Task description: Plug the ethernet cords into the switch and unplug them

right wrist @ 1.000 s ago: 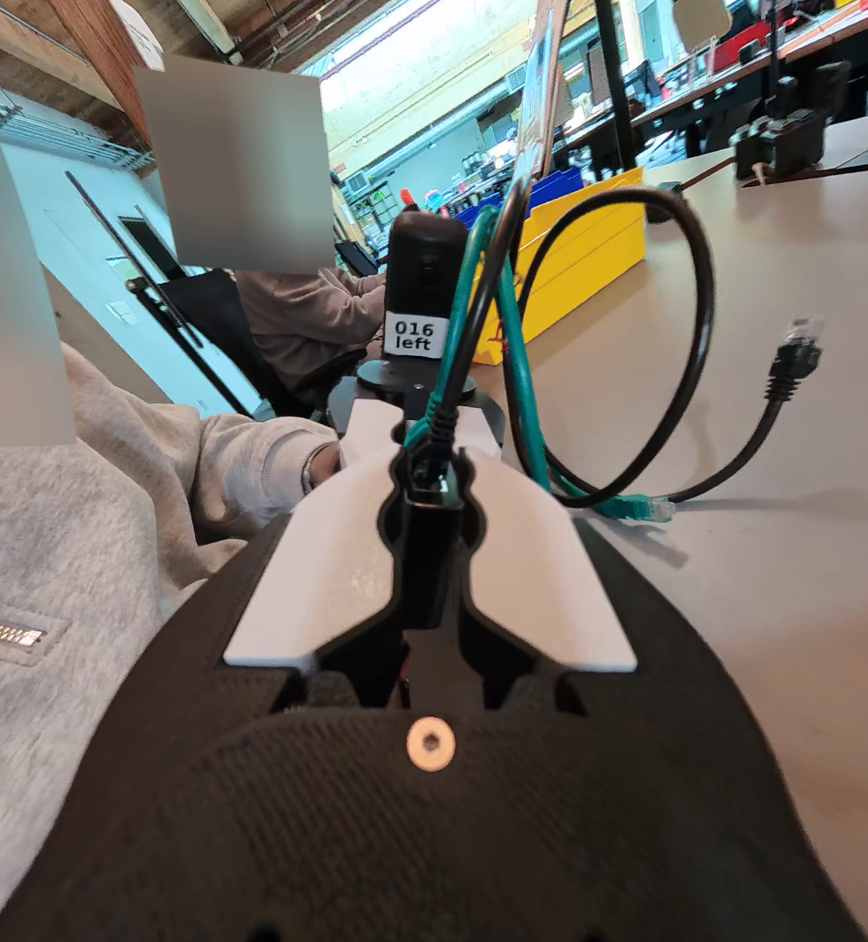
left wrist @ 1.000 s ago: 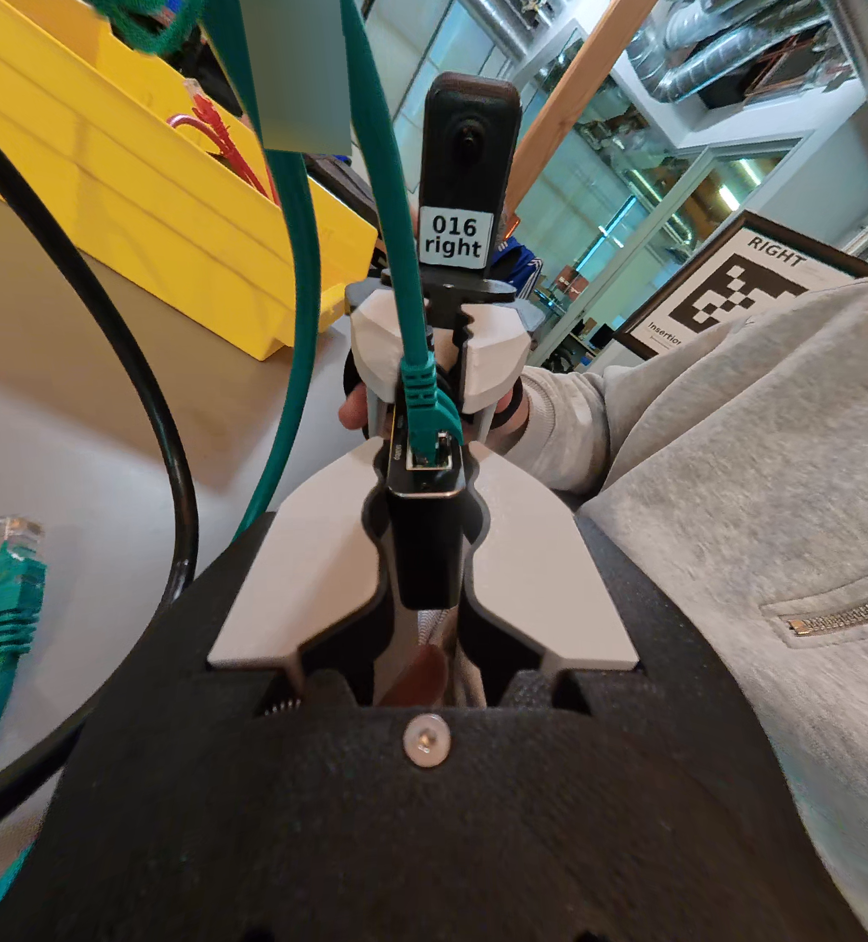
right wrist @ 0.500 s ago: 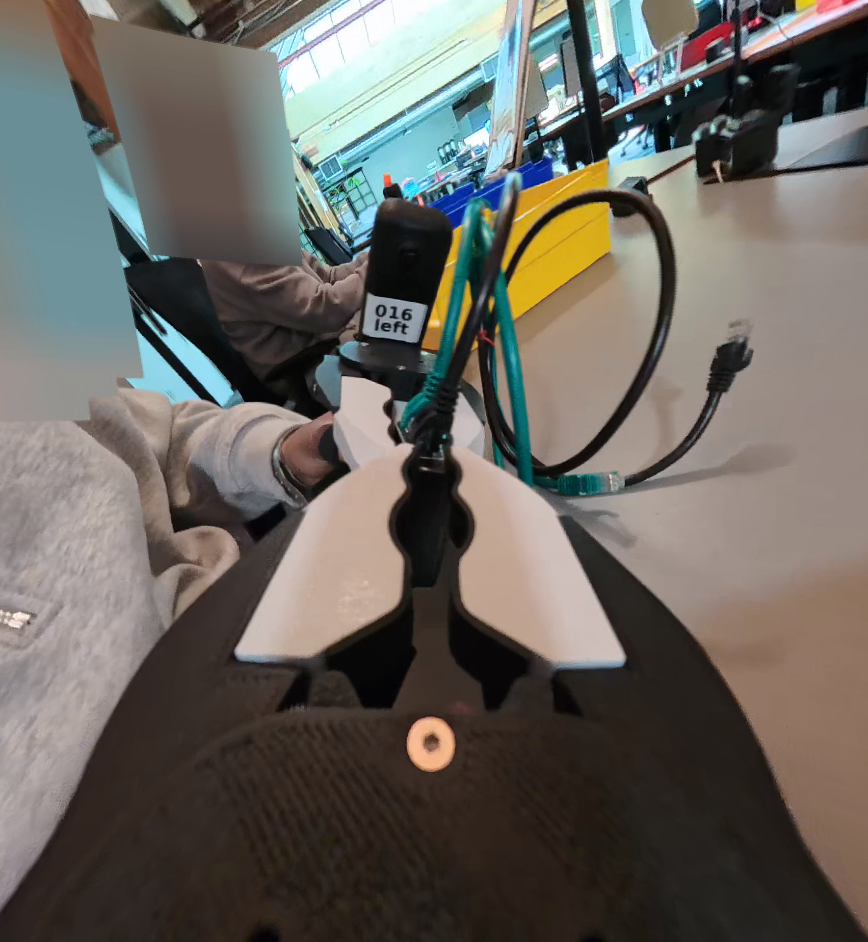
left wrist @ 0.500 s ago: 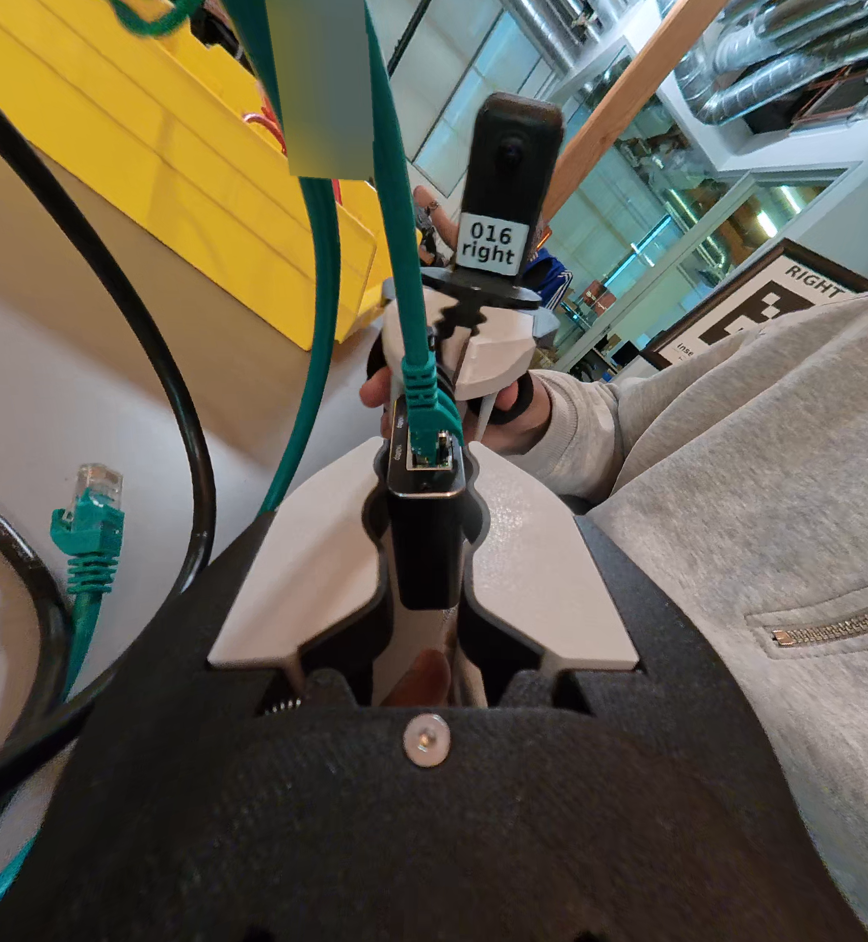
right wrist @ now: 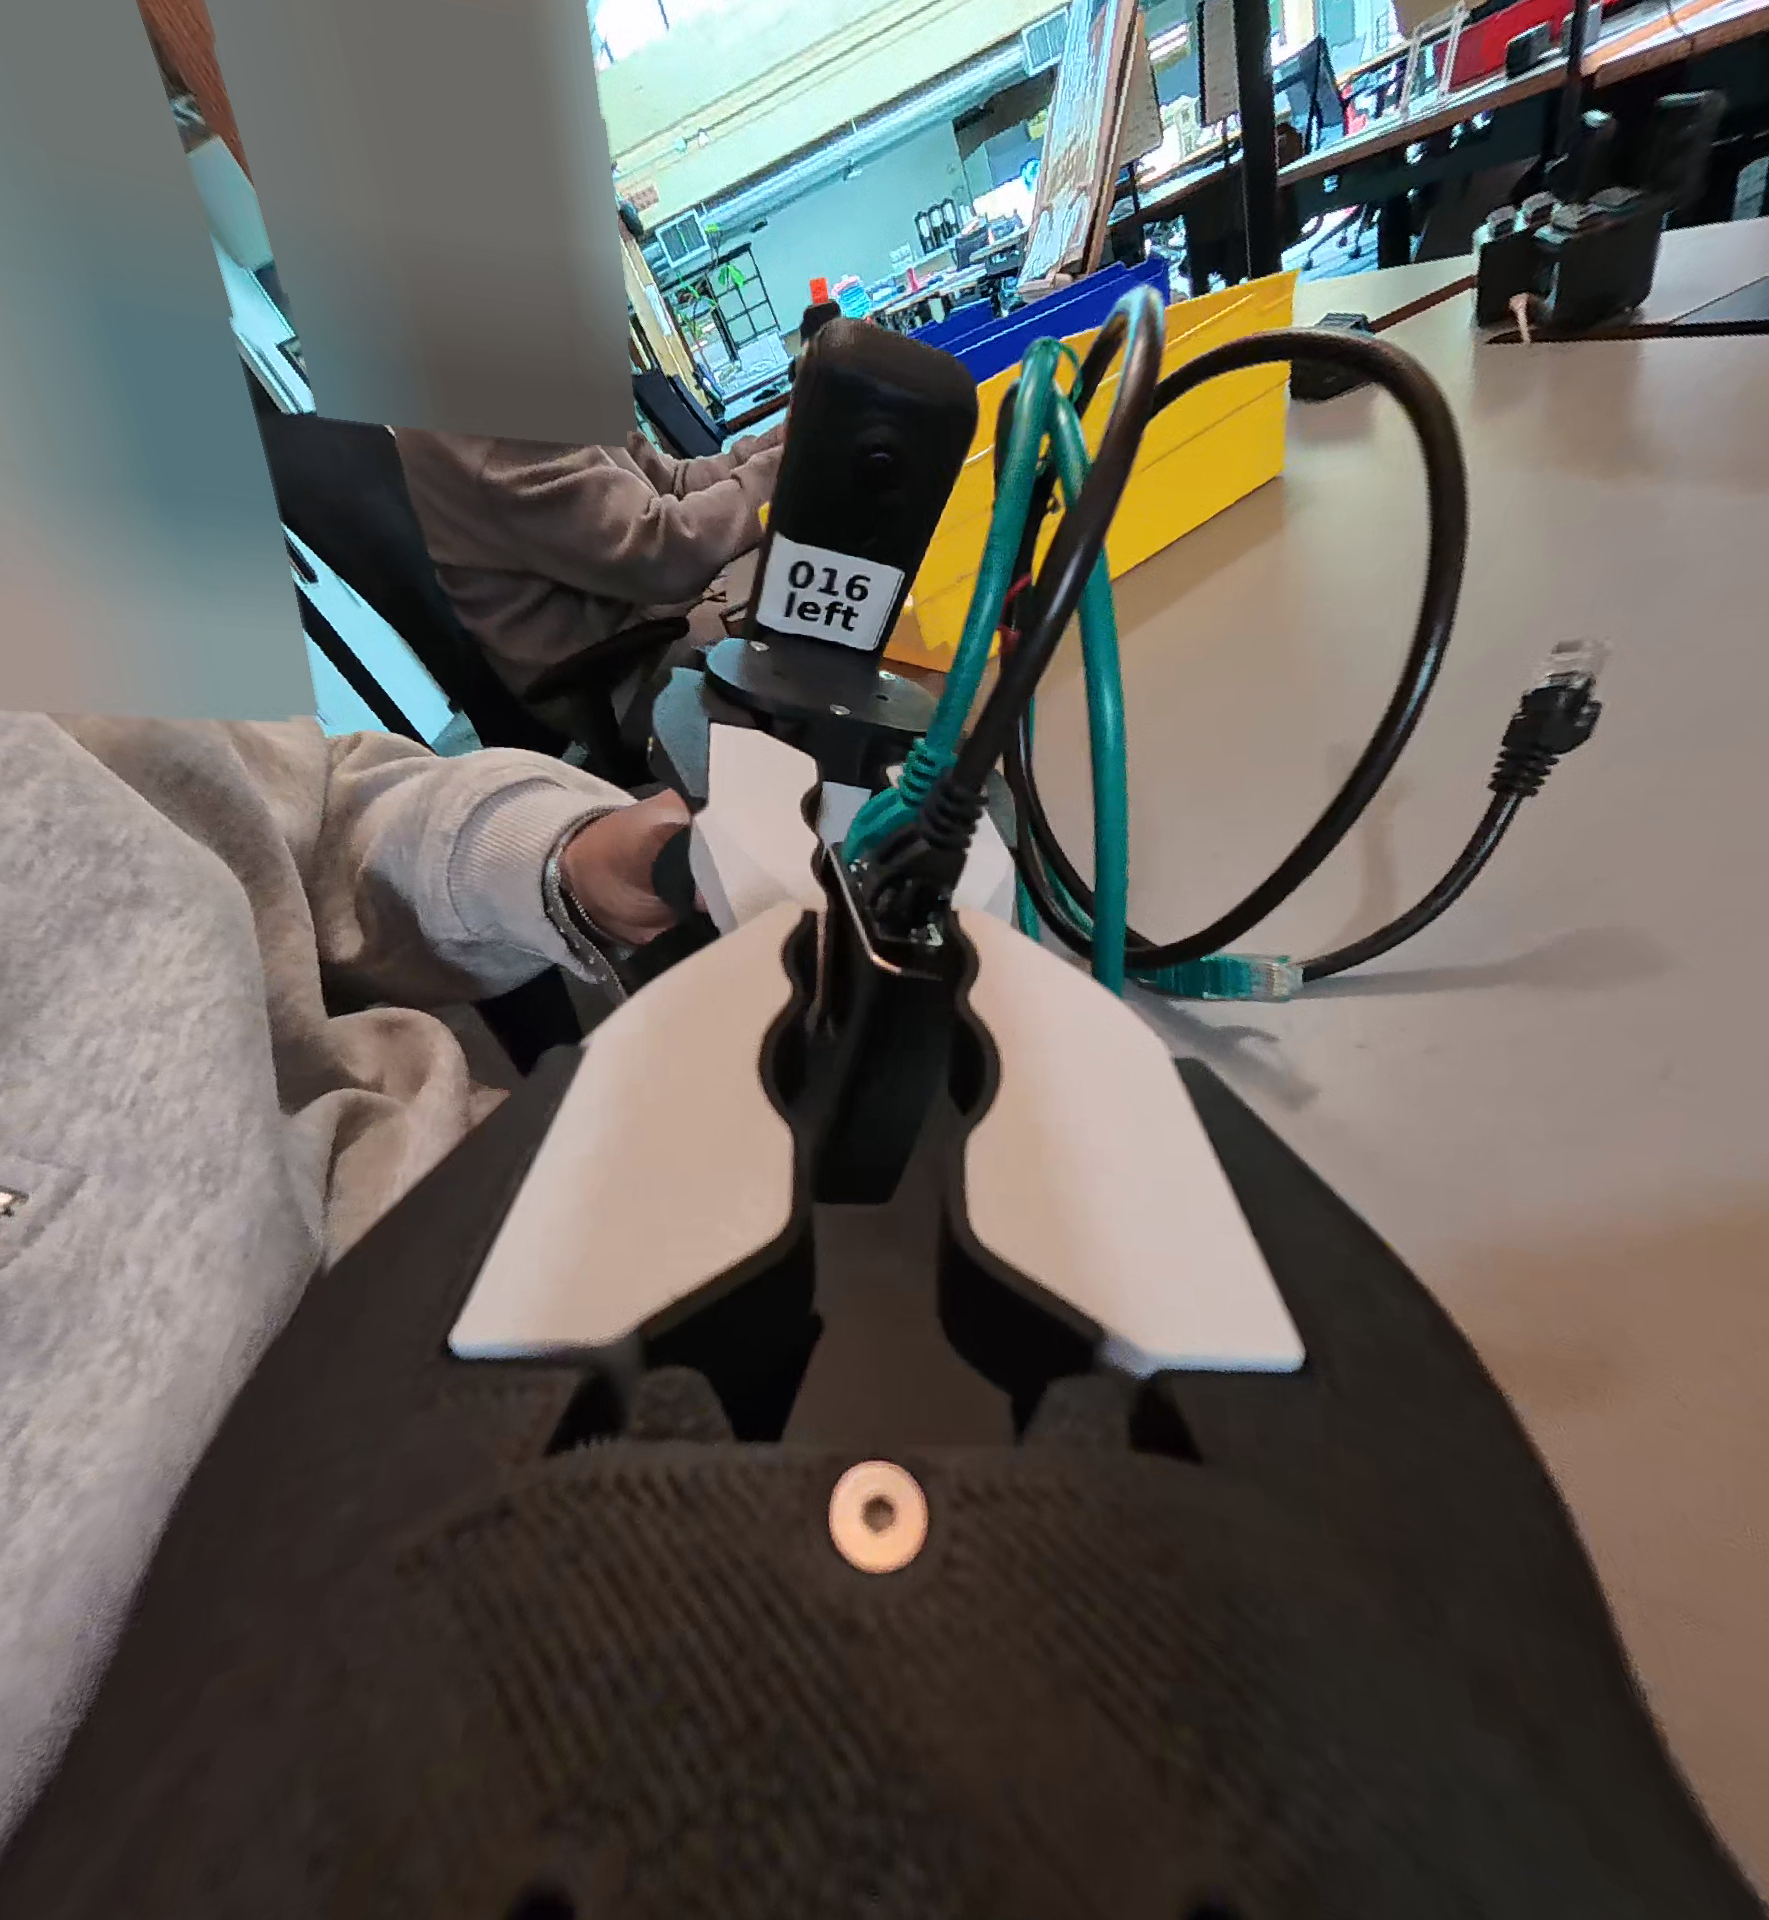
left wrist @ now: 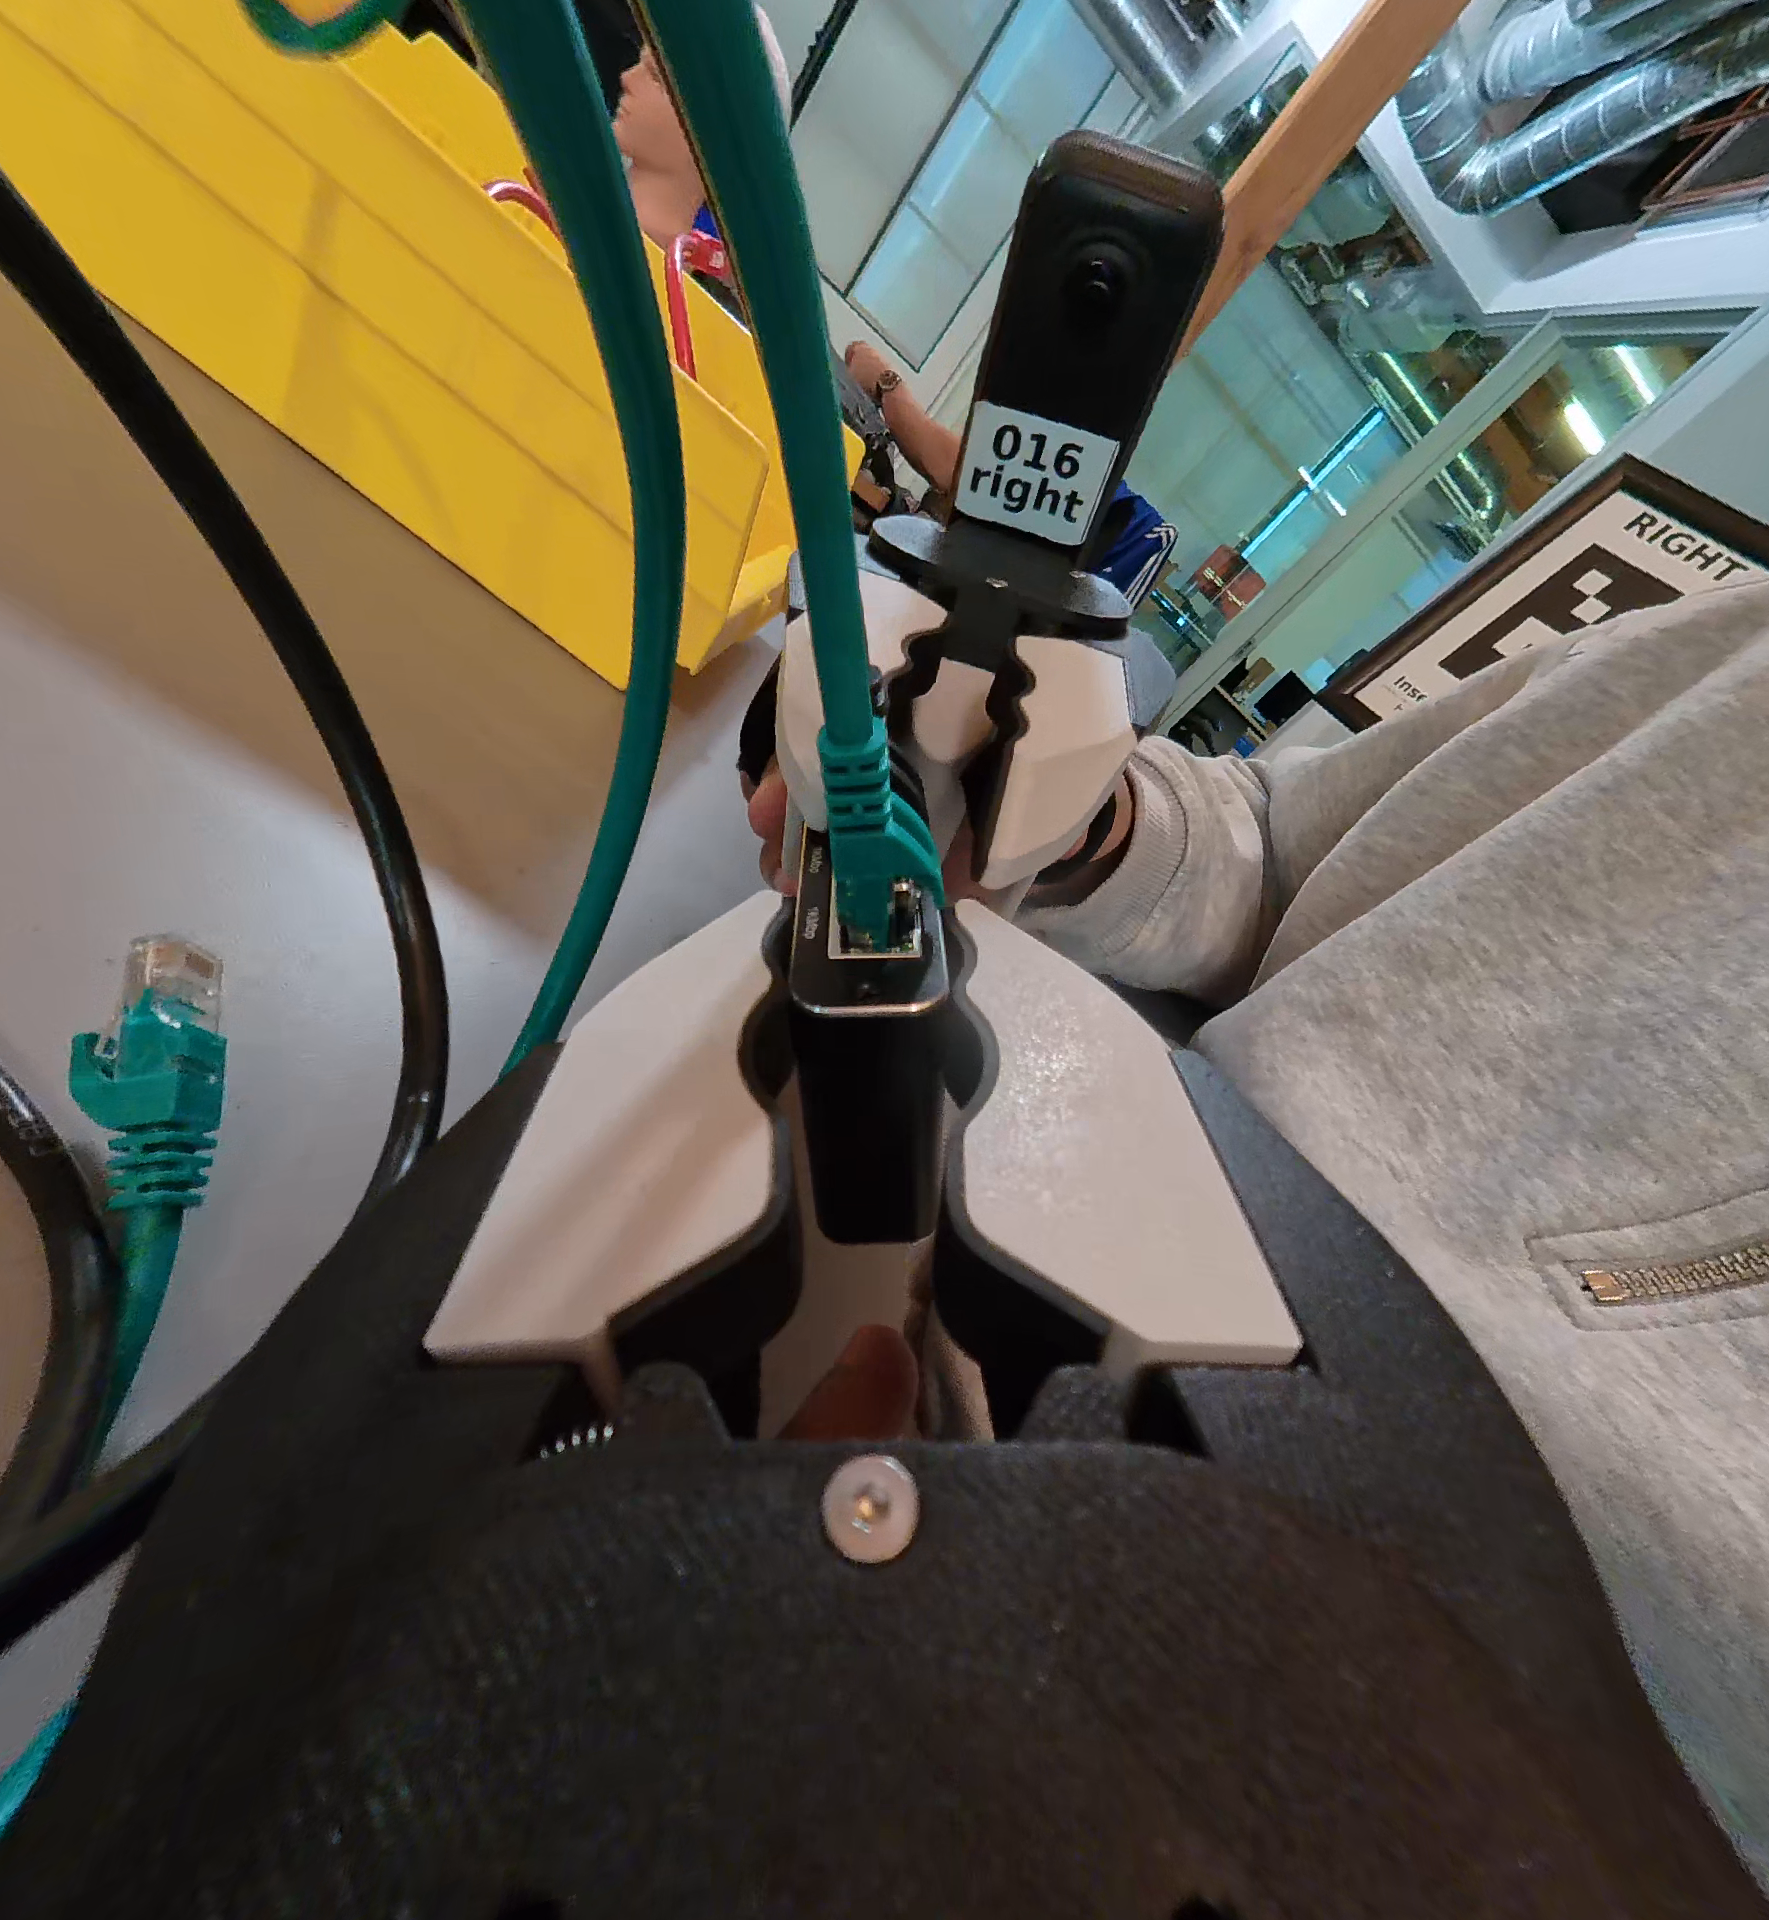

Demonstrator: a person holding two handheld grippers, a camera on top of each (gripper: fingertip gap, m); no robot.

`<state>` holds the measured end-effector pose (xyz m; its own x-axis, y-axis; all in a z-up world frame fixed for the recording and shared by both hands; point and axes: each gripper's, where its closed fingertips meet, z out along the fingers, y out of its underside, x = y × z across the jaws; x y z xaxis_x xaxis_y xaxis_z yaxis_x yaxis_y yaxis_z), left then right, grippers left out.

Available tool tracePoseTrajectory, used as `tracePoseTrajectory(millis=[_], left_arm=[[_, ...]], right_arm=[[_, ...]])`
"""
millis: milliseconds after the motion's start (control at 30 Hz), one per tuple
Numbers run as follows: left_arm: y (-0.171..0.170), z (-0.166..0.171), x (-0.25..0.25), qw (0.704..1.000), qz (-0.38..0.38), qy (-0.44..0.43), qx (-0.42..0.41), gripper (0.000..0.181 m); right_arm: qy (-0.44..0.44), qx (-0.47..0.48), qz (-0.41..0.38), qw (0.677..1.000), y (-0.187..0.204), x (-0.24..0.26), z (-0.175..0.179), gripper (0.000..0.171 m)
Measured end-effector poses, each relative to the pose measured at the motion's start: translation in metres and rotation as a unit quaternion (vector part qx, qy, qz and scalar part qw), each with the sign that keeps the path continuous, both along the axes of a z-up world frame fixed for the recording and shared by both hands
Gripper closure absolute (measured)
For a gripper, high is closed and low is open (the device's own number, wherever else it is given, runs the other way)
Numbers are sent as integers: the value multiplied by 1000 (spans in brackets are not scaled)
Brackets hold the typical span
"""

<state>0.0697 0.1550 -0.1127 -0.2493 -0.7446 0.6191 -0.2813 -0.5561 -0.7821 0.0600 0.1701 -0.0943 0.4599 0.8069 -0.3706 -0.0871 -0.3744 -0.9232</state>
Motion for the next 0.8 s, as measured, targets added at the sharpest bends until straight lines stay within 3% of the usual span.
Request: tracePoseTrajectory(millis=[333,800], left_arm=[[-6,0,0,1000,-11,0,8,158],[-19,-5,3,999,-33,12,37,157]], right_arm=[[61,-57,30,996,-2,2,1,157],[47,-39,15,998,0,2,3,142]])
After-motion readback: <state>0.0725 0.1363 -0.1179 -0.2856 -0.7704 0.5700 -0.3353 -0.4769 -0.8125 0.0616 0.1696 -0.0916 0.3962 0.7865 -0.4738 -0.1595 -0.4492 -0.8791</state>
